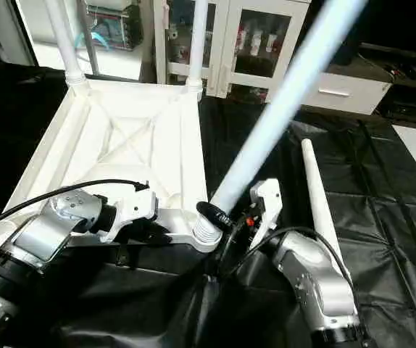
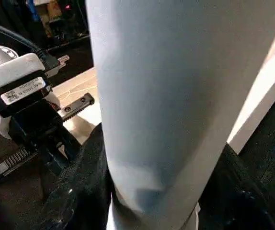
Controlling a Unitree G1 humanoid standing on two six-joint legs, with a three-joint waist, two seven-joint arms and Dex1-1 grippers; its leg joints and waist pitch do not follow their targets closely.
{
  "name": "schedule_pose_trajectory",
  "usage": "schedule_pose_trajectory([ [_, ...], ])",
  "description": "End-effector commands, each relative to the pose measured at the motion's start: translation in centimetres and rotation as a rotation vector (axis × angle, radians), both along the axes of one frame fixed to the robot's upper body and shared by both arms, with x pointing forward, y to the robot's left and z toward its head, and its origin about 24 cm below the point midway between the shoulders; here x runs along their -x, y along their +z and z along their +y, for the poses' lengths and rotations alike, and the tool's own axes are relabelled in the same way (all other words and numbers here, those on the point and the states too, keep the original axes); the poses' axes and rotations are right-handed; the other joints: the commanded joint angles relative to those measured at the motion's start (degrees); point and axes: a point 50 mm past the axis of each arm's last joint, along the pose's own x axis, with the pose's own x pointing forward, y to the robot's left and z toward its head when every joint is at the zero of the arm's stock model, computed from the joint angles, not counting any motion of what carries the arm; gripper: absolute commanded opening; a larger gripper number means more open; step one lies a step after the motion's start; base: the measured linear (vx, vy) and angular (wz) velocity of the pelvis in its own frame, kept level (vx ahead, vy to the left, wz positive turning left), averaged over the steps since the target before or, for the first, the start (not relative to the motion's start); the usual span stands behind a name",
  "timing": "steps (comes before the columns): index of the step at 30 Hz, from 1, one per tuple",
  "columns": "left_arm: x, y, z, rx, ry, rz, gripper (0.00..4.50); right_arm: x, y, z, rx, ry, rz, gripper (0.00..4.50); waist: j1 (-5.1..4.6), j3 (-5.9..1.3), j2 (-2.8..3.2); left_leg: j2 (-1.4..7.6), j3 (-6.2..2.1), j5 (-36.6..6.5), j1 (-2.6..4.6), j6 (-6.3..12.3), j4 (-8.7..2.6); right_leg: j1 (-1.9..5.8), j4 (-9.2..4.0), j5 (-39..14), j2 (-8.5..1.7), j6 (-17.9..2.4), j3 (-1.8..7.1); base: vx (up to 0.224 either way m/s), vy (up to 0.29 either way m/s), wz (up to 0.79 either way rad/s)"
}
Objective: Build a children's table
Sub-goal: Insert table leg to table base
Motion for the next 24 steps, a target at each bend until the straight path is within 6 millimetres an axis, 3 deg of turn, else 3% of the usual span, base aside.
schedule_pose_trajectory([
  [1, 0.2, -1.1, 0.3, -0.034, 0.021, 0.037, 0.00, 0.7, -1.8, -0.9, 0.083, -0.023, 0.055, 1.88, -0.39, -2.11, 0.46, 3.21, -0.89, -9.4, -0.04, 0.99, -5.13, 2.15, -4.62, -9.9, -4.96, -11.5, 3.05, 0.000, 0.000, 0.00],
  [10, 0.3, -1.1, 0.5, -0.040, 0.026, 0.034, 0.00, 2.1, -3.0, -0.2, 0.178, 0.092, 0.035, 1.87, -0.43, -1.80, 0.40, 3.33, -0.92, -10.4, 0.00, 1.67, -5.53, 2.20, -5.12, -12.5, -5.03, -10.8, 2.99, 0.000, 0.000, 0.00],
  [13, 0.3, -1.2, 0.5, -0.041, 0.025, 0.037, 0.00, 2.1, -3.2, 0.0, 0.223, 0.129, 0.073, 1.87, -0.47, -1.60, 0.32, 3.37, -1.05, -12.0, 0.20, 1.43, -5.83, 2.15, -5.59, -16.4, -5.15, -9.9, 3.08, 0.000, 0.000, 0.00],
  [20, 0.5, -1.2, 0.5, -0.043, 0.015, 0.044, 0.00, 1.5, -3.4, 0.2, 0.335, 0.199, 0.098, 1.87, -0.70, -1.55, 0.31, 3.40, -1.12, -12.0, 0.23, 1.20, -5.92, 2.04, -5.58, -16.4, -5.03, -9.5, 3.10, 0.000, 0.000, 0.00],
  [24, 0.6, -1.3, 0.5, -0.042, 0.011, 0.049, 0.00, 1.1, -3.5, 0.3, 0.432, 0.264, 0.132, 1.87, -0.99, -1.45, 0.16, 3.48, -1.33, -13.8, 0.19, 0.60, -6.16, 1.92, -5.84, -19.1, -5.10, -8.8, 3.10, 0.000, 0.000, 0.00],
])
